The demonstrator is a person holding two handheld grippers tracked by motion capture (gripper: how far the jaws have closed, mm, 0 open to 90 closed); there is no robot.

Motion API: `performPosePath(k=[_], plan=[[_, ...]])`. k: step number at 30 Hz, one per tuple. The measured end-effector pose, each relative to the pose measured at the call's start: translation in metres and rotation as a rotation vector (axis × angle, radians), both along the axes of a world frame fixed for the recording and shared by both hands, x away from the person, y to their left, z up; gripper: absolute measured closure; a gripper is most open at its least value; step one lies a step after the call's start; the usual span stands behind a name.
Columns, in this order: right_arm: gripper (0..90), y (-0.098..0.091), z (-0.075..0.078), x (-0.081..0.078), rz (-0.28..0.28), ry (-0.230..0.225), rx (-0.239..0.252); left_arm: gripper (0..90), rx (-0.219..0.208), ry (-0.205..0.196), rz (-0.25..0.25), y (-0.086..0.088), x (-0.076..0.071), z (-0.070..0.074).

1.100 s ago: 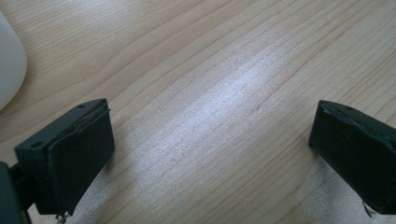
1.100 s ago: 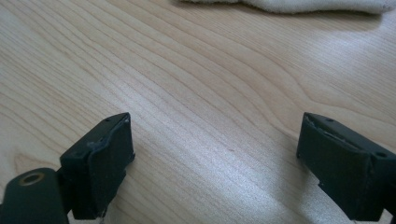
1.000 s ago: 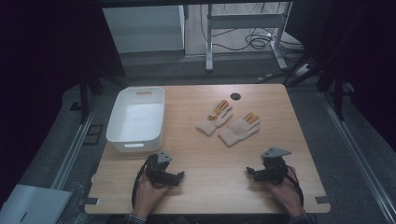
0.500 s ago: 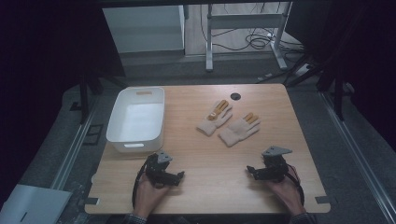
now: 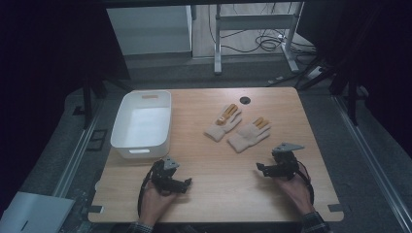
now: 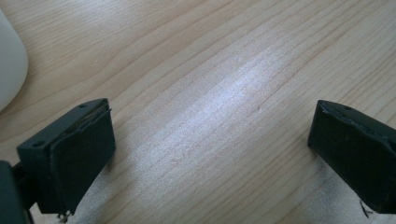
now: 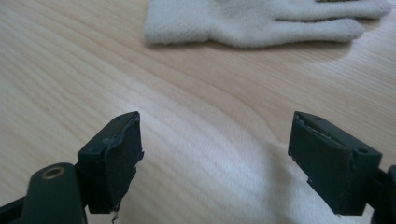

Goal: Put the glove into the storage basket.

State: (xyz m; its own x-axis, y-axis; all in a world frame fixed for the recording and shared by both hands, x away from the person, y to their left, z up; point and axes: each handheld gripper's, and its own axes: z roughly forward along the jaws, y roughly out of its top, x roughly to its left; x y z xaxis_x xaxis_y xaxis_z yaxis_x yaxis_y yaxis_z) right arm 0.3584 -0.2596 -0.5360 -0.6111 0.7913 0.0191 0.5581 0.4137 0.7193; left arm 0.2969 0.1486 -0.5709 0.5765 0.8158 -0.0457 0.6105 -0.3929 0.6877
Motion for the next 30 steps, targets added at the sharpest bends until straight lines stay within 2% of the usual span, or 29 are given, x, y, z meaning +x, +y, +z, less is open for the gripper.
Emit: performPosePath(k=[3, 12, 15, 24, 30], plan=[[19.1, 0.004, 0.001, 0.007, 0.003, 0.008, 0.002, 0.6, 0.000, 0.001, 0.001, 0.000, 0.000, 0.000], [20.4, 0.018, 0.013, 0.027, -0.007, -0.028, -0.010, 0.7, 0.003, 0.002, -0.002, 0.000, 0.000, 0.000], [22.3, 0.020, 0.014, 0.033, 0.001, -0.018, 0.000, 0.6, 0.003, 0.002, -0.002, 0.000, 0.000, 0.000], [37.9, 0.030, 0.020, 0.059, 0.023, -0.017, 0.013, 0.7, 0.003, 0.002, -0.002, 0.000, 0.000, 0.000], [47.3, 0.035, 0.022, 0.075, 0.017, -0.027, -0.013, 0.7, 0.003, 0.001, -0.002, 0.000, 0.000, 0.000]])
